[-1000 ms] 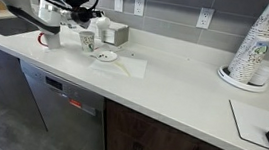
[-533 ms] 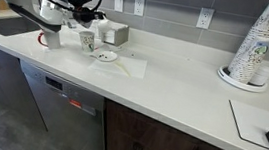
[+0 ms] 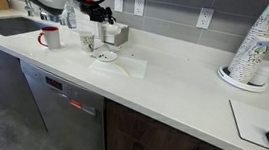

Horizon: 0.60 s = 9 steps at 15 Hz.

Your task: Pour the content of the cup onto the plate

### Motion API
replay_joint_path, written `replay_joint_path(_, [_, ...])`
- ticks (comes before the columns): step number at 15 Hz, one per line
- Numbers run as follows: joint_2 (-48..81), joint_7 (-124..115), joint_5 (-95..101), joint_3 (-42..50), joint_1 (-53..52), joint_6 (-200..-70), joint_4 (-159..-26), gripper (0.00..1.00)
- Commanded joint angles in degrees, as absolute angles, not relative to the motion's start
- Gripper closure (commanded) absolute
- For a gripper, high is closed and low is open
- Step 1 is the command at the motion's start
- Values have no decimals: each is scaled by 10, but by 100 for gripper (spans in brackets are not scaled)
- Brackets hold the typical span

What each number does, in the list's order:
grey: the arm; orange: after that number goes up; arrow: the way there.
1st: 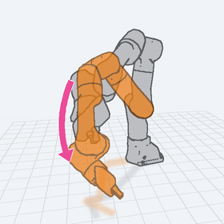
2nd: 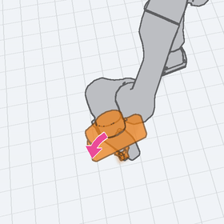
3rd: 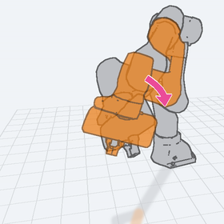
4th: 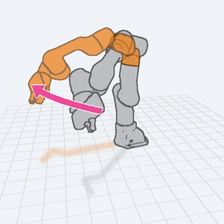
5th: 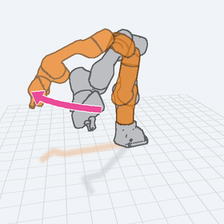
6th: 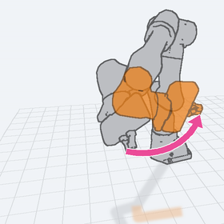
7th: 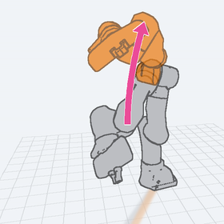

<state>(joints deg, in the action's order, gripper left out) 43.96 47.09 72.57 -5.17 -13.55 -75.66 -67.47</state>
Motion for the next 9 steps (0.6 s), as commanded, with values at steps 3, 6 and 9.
replay_joint_path(3, [300,396,642,-78,-55,-936,-858,95])
replay_joint_path(6, [246,375,587,-70,-13,-1032,-936,95])
replay_joint_path(9, [195,356,547,-56,29,-1142,-1019,96])
